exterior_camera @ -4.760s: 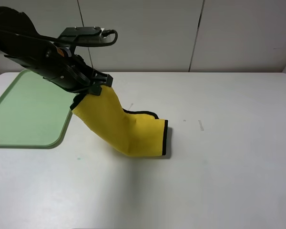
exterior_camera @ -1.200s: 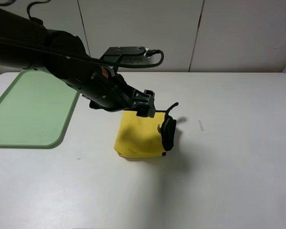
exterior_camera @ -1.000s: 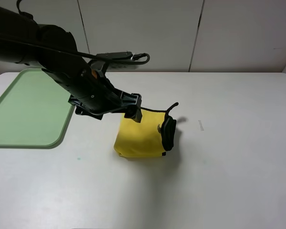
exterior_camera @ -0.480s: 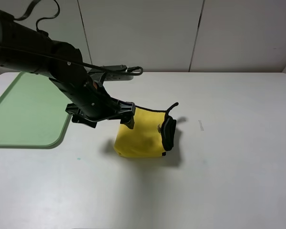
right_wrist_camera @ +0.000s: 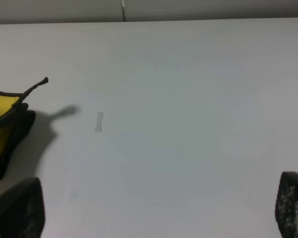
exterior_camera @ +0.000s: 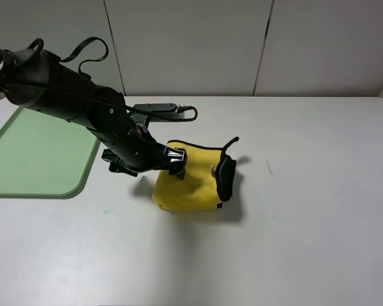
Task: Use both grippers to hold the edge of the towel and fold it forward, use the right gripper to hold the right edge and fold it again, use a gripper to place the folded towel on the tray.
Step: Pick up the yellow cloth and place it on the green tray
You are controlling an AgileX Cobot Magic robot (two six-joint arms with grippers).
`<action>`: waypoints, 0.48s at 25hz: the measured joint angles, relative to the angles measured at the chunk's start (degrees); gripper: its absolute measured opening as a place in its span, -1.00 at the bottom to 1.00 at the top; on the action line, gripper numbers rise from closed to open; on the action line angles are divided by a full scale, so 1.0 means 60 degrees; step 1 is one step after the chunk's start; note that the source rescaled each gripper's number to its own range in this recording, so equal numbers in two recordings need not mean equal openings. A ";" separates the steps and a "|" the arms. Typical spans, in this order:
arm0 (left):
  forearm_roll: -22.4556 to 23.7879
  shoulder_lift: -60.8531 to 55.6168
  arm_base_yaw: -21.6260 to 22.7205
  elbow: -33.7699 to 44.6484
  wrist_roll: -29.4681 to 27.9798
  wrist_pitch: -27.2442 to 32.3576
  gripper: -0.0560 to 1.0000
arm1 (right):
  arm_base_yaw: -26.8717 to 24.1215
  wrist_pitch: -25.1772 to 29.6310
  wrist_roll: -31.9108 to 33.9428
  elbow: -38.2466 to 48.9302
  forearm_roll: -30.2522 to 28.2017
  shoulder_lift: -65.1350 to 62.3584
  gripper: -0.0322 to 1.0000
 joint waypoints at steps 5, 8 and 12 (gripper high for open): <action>-0.0273 0.0370 0.0000 -0.0119 0.0242 -0.0418 1.00 | 0.0000 0.0000 0.0000 0.0000 0.0000 0.0000 1.00; -0.0314 0.0571 0.0000 -0.0278 0.0332 -0.0427 0.98 | 0.0000 0.0000 0.0000 0.0000 0.0000 0.0000 1.00; -0.0331 0.0611 0.0000 -0.0335 0.0368 -0.0446 0.97 | 0.0000 0.0000 0.0000 0.0000 0.0000 0.0000 1.00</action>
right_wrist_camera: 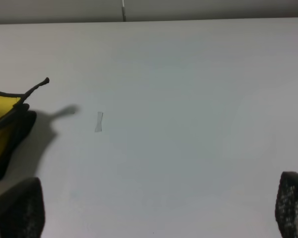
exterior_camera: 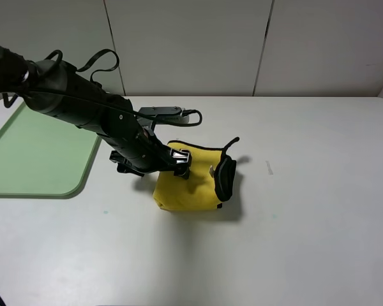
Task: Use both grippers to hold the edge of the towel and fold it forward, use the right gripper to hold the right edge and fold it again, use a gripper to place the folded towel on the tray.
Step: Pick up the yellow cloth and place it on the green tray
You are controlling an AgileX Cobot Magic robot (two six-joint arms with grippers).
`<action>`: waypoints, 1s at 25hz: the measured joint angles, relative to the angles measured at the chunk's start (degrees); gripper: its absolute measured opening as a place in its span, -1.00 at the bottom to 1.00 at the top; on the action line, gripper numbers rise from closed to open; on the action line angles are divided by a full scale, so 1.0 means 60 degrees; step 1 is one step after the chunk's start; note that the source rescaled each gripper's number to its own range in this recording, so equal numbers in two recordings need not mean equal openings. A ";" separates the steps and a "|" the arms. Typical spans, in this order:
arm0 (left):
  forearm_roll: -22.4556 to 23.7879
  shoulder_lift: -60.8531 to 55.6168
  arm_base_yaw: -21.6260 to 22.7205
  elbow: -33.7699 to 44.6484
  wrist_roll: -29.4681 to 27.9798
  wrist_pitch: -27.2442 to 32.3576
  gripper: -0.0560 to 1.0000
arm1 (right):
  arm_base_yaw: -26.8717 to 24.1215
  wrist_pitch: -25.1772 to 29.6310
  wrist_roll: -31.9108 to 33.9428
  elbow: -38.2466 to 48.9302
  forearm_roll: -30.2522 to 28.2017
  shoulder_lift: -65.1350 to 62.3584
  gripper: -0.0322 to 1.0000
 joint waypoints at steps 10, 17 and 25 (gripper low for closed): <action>0.0000 0.0221 0.0000 -0.0051 0.0030 -0.0410 0.54 | 0.0000 0.0000 0.0032 0.0000 0.0000 0.0000 1.00; -0.0052 0.0386 -0.0020 -0.0059 0.0030 -0.0791 -0.30 | 0.0000 0.0000 0.0042 0.0000 0.0000 0.0000 1.00; -0.0075 0.0396 -0.0071 -0.0059 0.0030 -0.0993 -0.71 | 0.0000 0.0000 0.0042 0.0000 0.0000 0.0000 1.00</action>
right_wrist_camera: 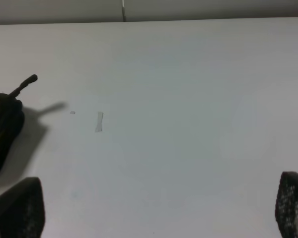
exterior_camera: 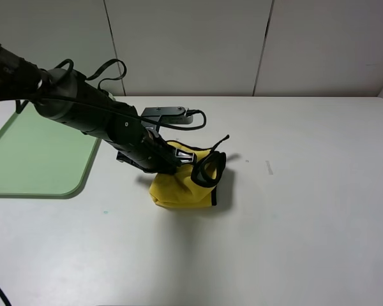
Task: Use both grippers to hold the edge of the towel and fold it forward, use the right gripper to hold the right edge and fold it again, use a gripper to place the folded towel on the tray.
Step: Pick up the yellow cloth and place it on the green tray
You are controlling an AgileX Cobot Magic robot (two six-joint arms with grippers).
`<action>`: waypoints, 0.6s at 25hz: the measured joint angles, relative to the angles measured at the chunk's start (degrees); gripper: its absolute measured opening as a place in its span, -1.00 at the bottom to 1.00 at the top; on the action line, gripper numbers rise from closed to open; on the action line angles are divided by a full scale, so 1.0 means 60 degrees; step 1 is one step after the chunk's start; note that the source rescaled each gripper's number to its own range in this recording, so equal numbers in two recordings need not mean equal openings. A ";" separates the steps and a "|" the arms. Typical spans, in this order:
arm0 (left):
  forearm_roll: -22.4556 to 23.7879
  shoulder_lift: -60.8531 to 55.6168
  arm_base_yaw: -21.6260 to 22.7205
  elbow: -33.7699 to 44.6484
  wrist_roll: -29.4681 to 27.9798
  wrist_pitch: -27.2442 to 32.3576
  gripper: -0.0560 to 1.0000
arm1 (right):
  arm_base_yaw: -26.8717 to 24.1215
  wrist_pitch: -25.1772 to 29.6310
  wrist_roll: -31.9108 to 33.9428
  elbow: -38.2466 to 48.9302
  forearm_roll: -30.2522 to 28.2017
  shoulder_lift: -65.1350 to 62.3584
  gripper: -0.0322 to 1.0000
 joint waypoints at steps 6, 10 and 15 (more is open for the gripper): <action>0.0000 0.0000 0.0000 0.0000 0.0000 0.0000 -0.71 | 0.0000 0.0000 0.0000 0.0000 0.0000 0.0000 1.00; 0.0000 -0.0022 0.0000 0.0000 0.0083 0.0038 -0.71 | 0.0000 0.0000 0.0000 0.0000 0.0000 0.0000 1.00; 0.0092 -0.0321 0.0125 0.0008 0.0419 0.0475 -0.72 | 0.0000 0.0000 0.0000 0.0000 0.0000 0.0000 1.00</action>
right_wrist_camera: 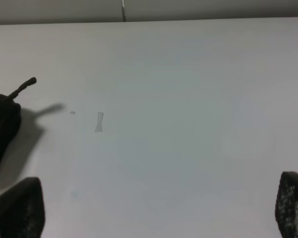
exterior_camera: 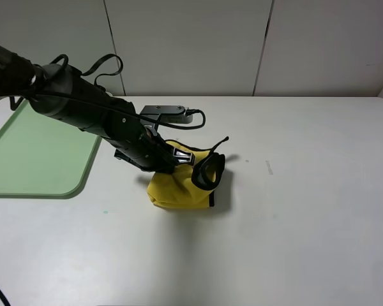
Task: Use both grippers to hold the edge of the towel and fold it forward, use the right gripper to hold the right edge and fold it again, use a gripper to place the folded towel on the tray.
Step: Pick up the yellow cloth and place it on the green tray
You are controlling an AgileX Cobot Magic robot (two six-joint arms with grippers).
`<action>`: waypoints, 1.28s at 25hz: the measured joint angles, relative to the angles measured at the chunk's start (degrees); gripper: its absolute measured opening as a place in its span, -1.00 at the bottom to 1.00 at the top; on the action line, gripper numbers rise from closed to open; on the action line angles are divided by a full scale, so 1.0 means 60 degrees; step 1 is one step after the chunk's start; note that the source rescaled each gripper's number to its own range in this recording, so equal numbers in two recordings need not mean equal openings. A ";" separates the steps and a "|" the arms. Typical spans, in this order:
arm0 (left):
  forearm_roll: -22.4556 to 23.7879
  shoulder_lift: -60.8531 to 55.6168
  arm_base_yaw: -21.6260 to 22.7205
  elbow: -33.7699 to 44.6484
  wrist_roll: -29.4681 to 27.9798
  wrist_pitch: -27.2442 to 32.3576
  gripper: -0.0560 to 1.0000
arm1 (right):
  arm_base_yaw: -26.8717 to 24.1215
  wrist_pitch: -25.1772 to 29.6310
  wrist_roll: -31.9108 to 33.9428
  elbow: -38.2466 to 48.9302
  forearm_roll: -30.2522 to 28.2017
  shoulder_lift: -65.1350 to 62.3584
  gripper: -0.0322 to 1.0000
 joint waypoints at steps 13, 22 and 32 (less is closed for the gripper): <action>0.1480 -0.1617 0.1308 0.0008 0.0062 0.1751 -0.72 | 0.0000 0.0000 0.0000 0.0000 0.0000 0.0000 1.00; 0.1949 -0.1924 0.2657 0.0008 0.0751 0.2605 -0.72 | 0.0000 0.0000 0.0019 0.0000 0.0000 0.0000 1.00; 0.2001 -0.1924 0.4312 0.0008 0.1650 0.2639 -0.72 | 0.0000 0.0000 0.0027 0.0000 0.0000 0.0000 1.00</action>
